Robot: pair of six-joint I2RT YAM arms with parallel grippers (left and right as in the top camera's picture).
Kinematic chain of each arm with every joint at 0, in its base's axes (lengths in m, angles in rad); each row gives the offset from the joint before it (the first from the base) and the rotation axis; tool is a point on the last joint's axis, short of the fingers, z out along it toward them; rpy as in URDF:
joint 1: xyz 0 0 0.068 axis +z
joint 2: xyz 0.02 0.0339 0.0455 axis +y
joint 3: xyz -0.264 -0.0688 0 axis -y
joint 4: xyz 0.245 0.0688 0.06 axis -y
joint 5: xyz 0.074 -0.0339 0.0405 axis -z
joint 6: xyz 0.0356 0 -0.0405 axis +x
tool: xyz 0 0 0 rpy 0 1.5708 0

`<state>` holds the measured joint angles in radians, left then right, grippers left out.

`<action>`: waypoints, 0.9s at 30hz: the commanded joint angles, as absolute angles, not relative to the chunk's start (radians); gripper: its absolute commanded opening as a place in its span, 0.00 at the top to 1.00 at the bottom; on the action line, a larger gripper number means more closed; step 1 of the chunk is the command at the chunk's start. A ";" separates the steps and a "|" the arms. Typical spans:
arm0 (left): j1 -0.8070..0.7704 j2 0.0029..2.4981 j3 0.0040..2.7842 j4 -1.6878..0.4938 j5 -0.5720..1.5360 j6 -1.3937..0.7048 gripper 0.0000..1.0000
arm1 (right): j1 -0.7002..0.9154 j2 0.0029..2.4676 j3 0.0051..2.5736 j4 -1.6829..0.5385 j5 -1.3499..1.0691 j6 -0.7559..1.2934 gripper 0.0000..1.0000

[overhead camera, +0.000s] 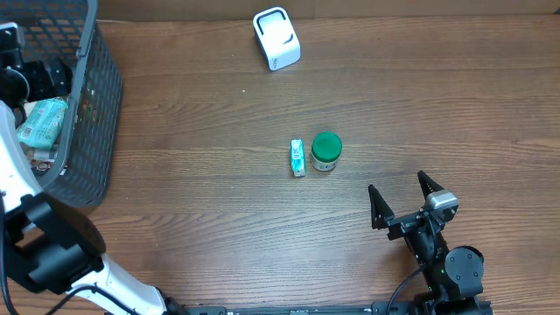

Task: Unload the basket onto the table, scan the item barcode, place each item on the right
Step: 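Move the left gripper back toward the grey basket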

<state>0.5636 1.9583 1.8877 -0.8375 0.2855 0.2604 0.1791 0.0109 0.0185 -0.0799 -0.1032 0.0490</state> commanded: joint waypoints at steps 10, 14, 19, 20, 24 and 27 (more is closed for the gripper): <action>0.562 2.123 1.900 -0.839 0.367 0.318 0.00 | 0.184 0.003 0.008 -0.076 -0.096 0.044 0.00; 0.562 2.134 1.900 -0.836 0.367 0.318 0.12 | 0.184 0.003 0.008 -0.076 -0.096 0.044 0.00; 0.562 2.134 1.900 -0.831 0.367 0.317 0.37 | 0.184 0.003 0.008 -0.076 -0.096 0.044 0.00; 0.562 2.134 1.900 -0.832 0.367 0.317 0.41 | 0.184 0.003 0.008 -0.076 -0.096 0.044 0.00; 0.562 2.134 1.900 -0.832 0.366 0.318 0.40 | 0.184 0.003 0.008 -0.076 -0.096 0.044 0.00; 0.562 2.134 1.900 -0.825 0.366 0.317 0.39 | 0.184 0.003 0.008 -0.076 -0.096 0.044 0.00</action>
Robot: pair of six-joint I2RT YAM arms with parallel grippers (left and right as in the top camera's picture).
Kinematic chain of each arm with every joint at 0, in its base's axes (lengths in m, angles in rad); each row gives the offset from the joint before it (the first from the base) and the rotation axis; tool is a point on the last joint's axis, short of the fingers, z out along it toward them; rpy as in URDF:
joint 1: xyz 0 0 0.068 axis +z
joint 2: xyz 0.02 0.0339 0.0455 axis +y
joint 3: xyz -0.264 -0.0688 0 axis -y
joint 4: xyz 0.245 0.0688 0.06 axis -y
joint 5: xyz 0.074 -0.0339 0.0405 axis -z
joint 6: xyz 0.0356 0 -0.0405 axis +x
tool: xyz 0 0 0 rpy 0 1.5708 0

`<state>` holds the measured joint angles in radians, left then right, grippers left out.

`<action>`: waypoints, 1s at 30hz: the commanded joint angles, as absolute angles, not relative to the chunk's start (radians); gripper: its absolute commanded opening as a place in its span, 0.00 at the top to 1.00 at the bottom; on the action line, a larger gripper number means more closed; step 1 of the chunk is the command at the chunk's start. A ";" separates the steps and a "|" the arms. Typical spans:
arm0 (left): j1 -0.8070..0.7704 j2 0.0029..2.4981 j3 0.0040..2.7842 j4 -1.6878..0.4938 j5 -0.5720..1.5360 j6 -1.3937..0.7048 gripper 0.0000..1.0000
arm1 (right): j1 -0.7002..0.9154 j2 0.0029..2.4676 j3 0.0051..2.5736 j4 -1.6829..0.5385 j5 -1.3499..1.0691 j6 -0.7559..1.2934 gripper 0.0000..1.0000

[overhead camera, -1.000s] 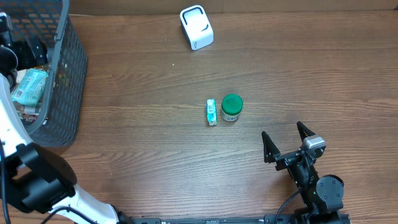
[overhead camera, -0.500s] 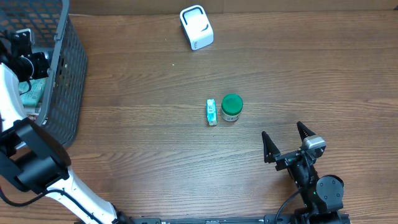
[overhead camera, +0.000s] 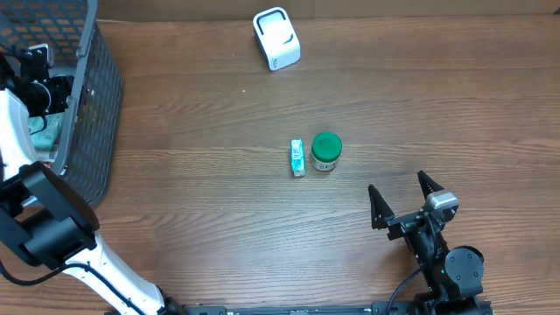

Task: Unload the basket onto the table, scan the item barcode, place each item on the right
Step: 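Move the left gripper back toward the grey basket, then lower the left gripper into the basket and grasp the yellow dish-soap bottle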

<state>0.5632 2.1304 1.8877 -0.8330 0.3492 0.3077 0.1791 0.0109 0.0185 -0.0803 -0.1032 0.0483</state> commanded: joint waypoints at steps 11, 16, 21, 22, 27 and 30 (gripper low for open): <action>0.562 2.136 1.888 -0.830 0.367 0.310 0.00 | 0.184 0.003 0.008 -0.076 -0.096 0.044 0.00; 0.562 2.140 1.887 -0.830 0.367 0.310 0.00 | 0.184 0.003 0.008 -0.076 -0.096 0.044 0.00; 0.562 2.140 1.887 -0.830 0.367 0.310 0.00 | 0.184 0.003 0.008 -0.076 -0.096 0.044 0.00; 0.562 2.140 1.887 -0.830 0.367 0.310 0.00 | 0.184 0.003 0.008 -0.076 -0.096 0.044 0.00; 0.562 2.140 1.887 -0.834 0.366 0.311 0.30 | 0.184 0.003 0.008 -0.076 -0.096 0.044 0.00; 0.562 2.140 1.887 -0.834 0.367 0.311 0.42 | 0.184 0.003 0.008 -0.076 -0.096 0.044 0.00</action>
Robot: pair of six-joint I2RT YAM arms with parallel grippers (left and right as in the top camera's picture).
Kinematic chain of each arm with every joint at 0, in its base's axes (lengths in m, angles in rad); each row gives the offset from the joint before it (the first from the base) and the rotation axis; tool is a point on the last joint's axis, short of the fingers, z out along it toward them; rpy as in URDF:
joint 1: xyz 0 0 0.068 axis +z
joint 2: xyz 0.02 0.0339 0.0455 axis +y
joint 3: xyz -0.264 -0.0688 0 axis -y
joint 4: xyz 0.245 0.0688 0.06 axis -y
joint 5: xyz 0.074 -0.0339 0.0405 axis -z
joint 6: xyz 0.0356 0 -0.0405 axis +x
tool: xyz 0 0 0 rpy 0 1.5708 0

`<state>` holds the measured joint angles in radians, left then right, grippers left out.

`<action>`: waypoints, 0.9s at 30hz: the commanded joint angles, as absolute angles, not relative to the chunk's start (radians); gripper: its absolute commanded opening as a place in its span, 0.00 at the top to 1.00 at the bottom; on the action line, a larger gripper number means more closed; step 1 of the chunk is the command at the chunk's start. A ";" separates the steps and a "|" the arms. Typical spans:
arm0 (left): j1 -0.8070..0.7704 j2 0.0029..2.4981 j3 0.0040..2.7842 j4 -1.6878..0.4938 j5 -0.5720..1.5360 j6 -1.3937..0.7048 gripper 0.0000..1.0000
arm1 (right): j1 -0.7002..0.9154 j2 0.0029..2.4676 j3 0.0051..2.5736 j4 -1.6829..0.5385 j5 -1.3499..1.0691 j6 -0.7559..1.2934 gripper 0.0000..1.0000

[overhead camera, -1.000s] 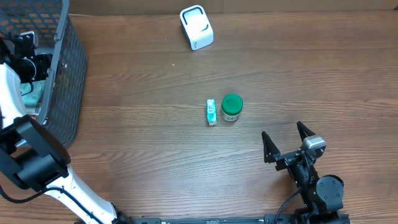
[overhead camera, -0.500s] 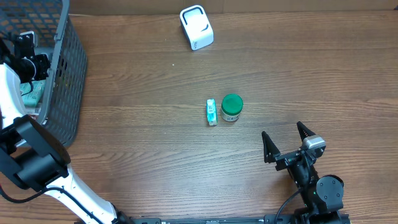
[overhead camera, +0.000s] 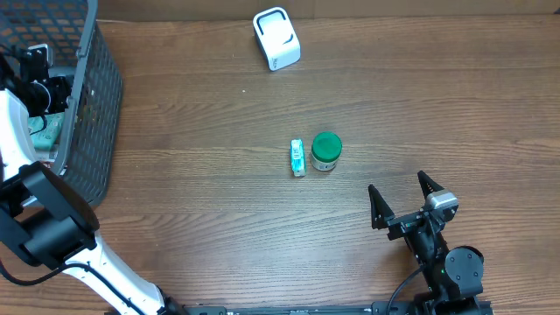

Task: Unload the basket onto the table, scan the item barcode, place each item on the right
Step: 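Lower the left gripper into the basket and grasp the yellow dish-soap bottle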

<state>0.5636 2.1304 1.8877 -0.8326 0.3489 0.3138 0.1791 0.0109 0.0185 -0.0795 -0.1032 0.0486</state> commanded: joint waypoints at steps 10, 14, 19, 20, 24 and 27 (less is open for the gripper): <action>0.562 2.140 1.887 -0.841 0.372 0.310 0.59 | 0.184 0.003 0.008 -0.076 -0.096 0.044 0.00; 0.562 2.140 1.887 -0.842 0.373 0.310 0.60 | 0.184 0.003 0.008 -0.076 -0.096 0.044 0.00; 0.562 2.140 1.887 -0.841 0.386 0.311 0.56 | 0.184 0.003 0.008 -0.076 -0.096 0.044 0.00; 0.562 2.140 1.887 -0.841 0.386 0.311 0.56 | 0.184 0.003 0.008 -0.076 -0.096 0.044 0.00; 0.562 2.140 1.887 -0.841 0.386 0.311 0.56 | 0.184 0.003 0.008 -0.076 -0.096 0.044 0.00; 0.562 2.140 1.887 -0.840 0.385 0.311 0.50 | 0.184 0.003 0.008 -0.076 -0.096 0.044 0.00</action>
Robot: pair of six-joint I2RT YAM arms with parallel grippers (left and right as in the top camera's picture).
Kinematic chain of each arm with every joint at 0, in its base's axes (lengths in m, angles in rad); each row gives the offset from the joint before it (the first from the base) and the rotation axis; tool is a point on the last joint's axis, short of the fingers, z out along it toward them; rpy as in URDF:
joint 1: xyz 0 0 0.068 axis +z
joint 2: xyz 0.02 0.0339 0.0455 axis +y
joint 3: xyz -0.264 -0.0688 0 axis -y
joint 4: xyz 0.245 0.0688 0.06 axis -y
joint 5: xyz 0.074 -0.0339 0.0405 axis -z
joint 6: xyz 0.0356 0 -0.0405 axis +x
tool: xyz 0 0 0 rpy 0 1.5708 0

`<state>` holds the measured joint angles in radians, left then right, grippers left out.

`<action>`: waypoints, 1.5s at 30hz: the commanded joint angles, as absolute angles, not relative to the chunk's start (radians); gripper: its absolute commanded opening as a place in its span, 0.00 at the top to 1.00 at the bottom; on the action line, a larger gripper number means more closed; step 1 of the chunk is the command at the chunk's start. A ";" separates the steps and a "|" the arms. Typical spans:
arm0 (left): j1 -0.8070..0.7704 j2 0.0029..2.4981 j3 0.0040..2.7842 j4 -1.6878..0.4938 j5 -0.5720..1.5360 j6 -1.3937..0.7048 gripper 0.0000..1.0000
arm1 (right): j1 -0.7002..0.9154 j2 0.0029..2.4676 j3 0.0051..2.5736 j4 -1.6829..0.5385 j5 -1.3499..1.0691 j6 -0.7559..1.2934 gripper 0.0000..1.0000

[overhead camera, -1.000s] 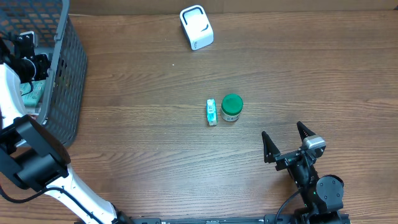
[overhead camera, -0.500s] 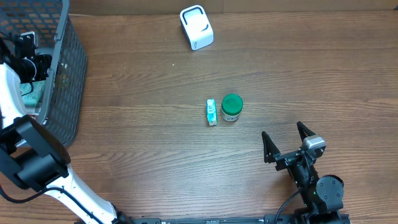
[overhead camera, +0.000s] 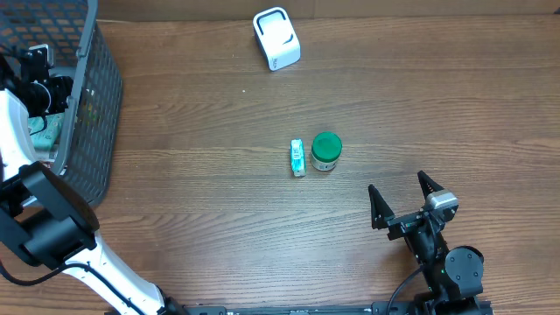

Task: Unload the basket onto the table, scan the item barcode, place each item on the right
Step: 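Lower the left gripper into the basket and grasp the yellow dish-soap bottle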

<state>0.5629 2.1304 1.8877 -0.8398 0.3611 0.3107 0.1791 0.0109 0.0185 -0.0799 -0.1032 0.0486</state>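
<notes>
The white barcode scanner (overhead camera: 276,38) stands at the back of the table. A green-lidded jar (overhead camera: 326,150) and a small teal-and-white box (overhead camera: 298,157) stand side by side mid-table. My left gripper (overhead camera: 42,80) reaches into the dark mesh basket (overhead camera: 94,114) at the far left, just above a teal packet (overhead camera: 45,131) that is partly covered. Its fingers are too dark to read. My right gripper (overhead camera: 402,198) rests open near the front right, empty, a short way from the jar.
The basket holds other small items, mostly hidden under my left arm. Its tall wall stands between the left gripper and the rest of the table. The left arm's base fills the front left corner.
At first my left gripper sat at the basket's far left with the teal packet in full view. By the following moment it lay over the packet's upper end, and it has stayed there. The right arm, jar, box and scanner have not moved.
</notes>
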 commanded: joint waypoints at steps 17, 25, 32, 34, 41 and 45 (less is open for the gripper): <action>0.562 2.140 1.887 -0.841 0.385 0.311 0.42 | 0.184 0.003 0.008 -0.076 -0.096 0.044 0.00; 0.562 2.140 1.887 -0.846 0.359 0.310 0.41 | 0.184 0.003 0.008 -0.076 -0.096 0.044 0.00; 0.562 2.140 1.886 -0.845 0.358 0.310 0.41 | 0.184 0.003 0.008 -0.076 -0.096 0.044 0.00; 0.562 2.140 1.886 -0.845 0.358 0.310 0.45 | 0.184 0.003 0.008 -0.076 -0.096 0.044 0.00; 0.562 2.140 1.886 -0.837 0.360 0.294 0.63 | 0.184 0.003 0.008 -0.076 -0.096 0.044 0.00; 0.562 2.136 1.893 -0.820 0.366 0.255 0.71 | 0.184 0.003 0.008 -0.076 -0.096 0.044 0.00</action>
<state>0.5629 2.1304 1.8877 -0.8295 0.3595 0.2928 0.1791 0.0109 0.0185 -0.0803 -0.1032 0.0486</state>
